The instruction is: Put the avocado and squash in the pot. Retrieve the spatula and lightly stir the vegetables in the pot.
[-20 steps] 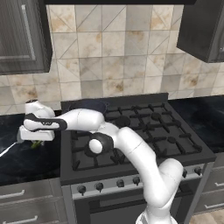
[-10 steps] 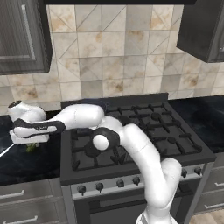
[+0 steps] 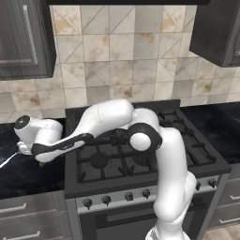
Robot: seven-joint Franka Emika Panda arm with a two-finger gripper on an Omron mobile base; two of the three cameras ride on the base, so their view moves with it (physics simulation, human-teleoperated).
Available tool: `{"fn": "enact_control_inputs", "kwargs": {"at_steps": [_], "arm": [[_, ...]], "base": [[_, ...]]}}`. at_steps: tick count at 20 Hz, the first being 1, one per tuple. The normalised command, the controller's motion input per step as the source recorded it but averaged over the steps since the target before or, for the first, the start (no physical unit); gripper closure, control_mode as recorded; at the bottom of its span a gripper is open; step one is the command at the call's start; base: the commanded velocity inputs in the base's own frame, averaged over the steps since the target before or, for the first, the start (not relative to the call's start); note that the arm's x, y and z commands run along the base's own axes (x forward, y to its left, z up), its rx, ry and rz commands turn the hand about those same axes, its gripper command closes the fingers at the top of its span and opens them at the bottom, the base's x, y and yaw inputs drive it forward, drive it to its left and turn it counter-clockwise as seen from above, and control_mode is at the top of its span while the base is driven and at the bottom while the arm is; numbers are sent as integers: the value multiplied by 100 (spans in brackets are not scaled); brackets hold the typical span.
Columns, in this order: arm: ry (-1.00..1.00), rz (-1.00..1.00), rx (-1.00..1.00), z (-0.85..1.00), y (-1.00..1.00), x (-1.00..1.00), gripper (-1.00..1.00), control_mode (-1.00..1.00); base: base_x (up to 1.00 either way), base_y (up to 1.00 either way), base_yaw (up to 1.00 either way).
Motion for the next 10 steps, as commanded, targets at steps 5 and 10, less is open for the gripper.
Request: {"fn": "enact_control_inputs", "kwargs": {"at_steps": [5, 10], "arm": [[-8, 0, 13, 56, -100, 0, 100, -100], [0, 0, 17, 43, -100, 18, 100, -100]], "base": [[0, 0, 0], [0, 0, 0]]}}
